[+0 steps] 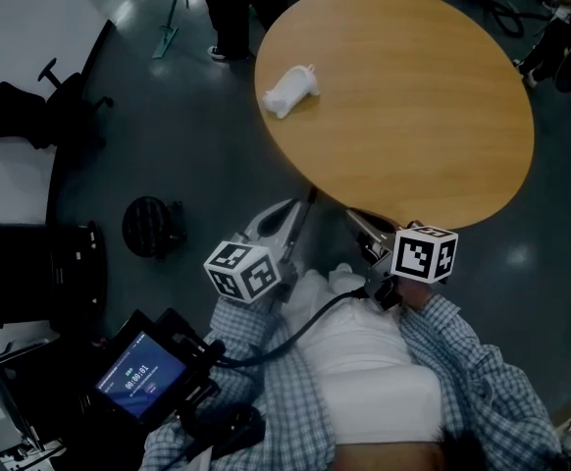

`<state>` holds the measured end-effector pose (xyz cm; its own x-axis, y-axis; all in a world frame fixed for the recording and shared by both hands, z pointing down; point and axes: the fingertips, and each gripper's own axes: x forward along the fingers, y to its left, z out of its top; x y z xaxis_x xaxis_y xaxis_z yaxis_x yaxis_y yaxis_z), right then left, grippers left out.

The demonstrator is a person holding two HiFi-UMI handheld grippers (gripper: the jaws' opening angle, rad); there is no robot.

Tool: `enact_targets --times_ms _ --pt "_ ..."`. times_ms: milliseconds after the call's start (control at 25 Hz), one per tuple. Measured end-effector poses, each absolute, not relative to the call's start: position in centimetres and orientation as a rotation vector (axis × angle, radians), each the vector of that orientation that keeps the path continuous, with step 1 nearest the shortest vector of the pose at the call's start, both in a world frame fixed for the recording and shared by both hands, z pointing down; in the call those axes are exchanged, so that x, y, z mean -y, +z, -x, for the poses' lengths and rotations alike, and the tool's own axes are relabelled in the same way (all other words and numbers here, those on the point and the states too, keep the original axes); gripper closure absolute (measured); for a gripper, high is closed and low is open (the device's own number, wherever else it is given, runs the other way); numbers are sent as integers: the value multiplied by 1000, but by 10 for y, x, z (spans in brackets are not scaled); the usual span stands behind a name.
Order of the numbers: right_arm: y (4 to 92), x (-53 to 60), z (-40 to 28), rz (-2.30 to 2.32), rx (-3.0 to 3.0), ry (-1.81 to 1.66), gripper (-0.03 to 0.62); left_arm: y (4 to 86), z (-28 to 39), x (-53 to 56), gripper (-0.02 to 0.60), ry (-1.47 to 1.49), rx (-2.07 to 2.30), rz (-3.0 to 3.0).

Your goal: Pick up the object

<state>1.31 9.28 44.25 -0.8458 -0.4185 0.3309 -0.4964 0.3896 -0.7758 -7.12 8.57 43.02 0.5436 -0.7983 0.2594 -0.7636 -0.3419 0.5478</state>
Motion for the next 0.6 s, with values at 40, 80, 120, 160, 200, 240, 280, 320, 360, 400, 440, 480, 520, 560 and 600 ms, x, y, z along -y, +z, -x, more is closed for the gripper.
enact_targets --times_ms 40,80,120,160,200,240,280,320,360,400,440,480,520,560,600 --pt "445 -94 -21 -846 2550 1474 591 433 68 -85 581 -44 1273 -2159" --pt "449 -95 -30 -851 2551 1482 591 437 64 -84 581 -6 1294 -2171" --pt "451 -96 -39 -854 2550 1492 591 441 61 -83 581 40 1314 -2187" --pt "454 -97 -46 -856 2548 1501 591 445 58 -81 581 91 1329 -2206" --pt "457 -98 -52 -857 2544 1507 591 448 56 -79 581 140 1338 -2225" --pt "460 -99 -57 -859 2538 1510 591 450 55 -76 581 182 1344 -2241" --pt "463 -98 -61 -863 2532 1513 591 451 57 -71 578 215 1350 -2252" --pt "465 -97 -64 -869 2526 1520 591 451 59 -65 570 242 1359 -2260" --pt "466 -96 -66 -876 2521 1529 591 450 61 -59 560 266 1369 -2264" --pt "467 -96 -68 -884 2516 1540 591 450 63 -53 555 294 1375 -2268" --pt "468 -95 -70 -893 2511 1548 591 451 65 -46 544 327 1376 -2273" --pt "469 -92 -72 -902 2508 1550 591 454 68 -38 530 365 1372 -2276" --pt "470 -87 -73 -912 2506 1550 591 457 71 -29 510 405 1368 -2276" --pt "472 -80 -74 -923 2506 1551 591 461 74 -18 484 442 1363 -2274" --pt "473 -73 -74 -937 2507 1553 592 465 77 -7 461 474 1358 -2271"
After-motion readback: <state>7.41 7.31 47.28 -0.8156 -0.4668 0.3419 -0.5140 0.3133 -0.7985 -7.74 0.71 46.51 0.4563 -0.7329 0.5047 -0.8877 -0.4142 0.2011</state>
